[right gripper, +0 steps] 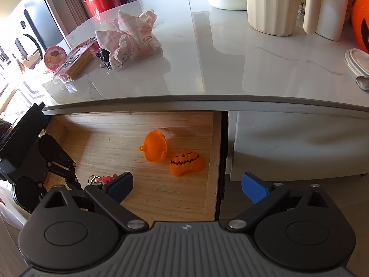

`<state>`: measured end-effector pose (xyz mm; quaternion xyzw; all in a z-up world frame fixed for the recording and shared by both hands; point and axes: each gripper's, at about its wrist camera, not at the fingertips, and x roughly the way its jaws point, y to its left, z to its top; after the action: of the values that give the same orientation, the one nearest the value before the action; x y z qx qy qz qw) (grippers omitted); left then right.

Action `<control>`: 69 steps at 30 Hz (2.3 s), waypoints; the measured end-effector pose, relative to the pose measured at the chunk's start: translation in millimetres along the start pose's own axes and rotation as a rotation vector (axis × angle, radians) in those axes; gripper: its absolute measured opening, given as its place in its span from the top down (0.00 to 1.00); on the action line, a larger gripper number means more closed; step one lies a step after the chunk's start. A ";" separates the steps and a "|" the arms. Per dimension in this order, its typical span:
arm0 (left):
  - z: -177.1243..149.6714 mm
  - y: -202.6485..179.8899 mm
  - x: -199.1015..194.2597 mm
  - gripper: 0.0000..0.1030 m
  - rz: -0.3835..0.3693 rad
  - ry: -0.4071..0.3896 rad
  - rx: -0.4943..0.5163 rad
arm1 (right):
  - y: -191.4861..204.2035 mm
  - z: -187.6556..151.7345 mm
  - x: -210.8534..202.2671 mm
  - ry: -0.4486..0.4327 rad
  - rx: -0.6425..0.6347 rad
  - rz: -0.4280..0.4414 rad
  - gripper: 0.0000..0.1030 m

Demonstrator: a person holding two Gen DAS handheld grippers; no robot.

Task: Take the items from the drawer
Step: 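Close the left tool on the pink pig figure with teal hat, then lift the pig figure with the left tool while the right grasps the Hello Kitty keychain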

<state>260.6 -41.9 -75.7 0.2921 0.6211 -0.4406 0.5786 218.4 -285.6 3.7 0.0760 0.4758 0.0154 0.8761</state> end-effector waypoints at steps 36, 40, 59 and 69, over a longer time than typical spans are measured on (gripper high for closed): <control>11.5 -6.4 18.4 0.58 0.219 0.076 -0.288 | -0.5 -1.1 1.0 0.000 0.006 -0.040 0.00; 11.1 -4.2 16.1 0.59 0.215 0.074 -0.344 | 2.1 -1.0 1.1 -0.003 -0.007 -0.045 0.00; -100.5 -44.2 -123.0 0.65 0.247 -0.586 -0.611 | 23.2 1.0 8.5 0.056 -0.105 0.052 0.00; -170.9 -17.4 -121.8 0.66 0.234 -0.749 -0.856 | 152.1 31.9 91.5 0.337 -0.506 0.053 0.00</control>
<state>186.1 119.6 37.0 -0.0769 0.4603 -0.1565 0.8705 302.0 -130.1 -32.8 -0.1357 0.5932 0.1686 0.7754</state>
